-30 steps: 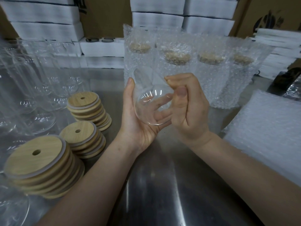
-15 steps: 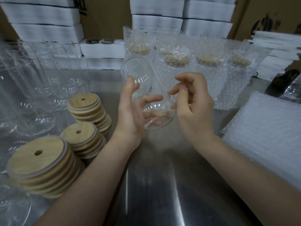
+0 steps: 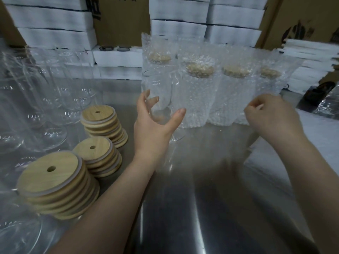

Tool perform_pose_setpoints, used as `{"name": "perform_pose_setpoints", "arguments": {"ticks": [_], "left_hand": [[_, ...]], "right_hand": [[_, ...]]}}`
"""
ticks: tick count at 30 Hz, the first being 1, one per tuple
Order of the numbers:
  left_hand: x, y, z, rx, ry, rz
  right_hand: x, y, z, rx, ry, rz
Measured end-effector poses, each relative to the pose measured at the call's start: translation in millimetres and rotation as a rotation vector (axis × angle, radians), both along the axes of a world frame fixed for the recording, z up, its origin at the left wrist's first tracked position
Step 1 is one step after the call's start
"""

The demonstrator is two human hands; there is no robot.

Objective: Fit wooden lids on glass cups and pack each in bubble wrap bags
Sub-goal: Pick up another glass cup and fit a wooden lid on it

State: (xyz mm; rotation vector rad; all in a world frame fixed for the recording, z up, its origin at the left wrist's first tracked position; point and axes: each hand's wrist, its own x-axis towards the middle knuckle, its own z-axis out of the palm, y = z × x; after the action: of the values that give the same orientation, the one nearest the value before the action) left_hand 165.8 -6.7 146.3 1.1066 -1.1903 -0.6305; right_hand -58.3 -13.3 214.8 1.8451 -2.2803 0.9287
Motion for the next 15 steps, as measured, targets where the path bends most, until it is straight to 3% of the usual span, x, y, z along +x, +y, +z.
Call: {"name": "perform_pose_setpoints", "arguments": {"ticks": [4, 7, 12, 15], "left_hand": [[3, 0, -1, -0.016, -0.033, 0.041], [4, -3, -5, 0.009, -0.037, 0.053], [5, -6, -7, -0.003, -0.047, 0.065], [4, -8, -7, 0.000, -0.087, 0.080]], "right_hand": [[-10, -4, -3, 0.252, 0.040, -0.046], [-9, -5, -4, 0.323, 0.052, -0.071], [-2, -3, -7, 0.314, 0.108, -0.078], [14, 3, -4, 0.153, 0.161, -0.015]]}}
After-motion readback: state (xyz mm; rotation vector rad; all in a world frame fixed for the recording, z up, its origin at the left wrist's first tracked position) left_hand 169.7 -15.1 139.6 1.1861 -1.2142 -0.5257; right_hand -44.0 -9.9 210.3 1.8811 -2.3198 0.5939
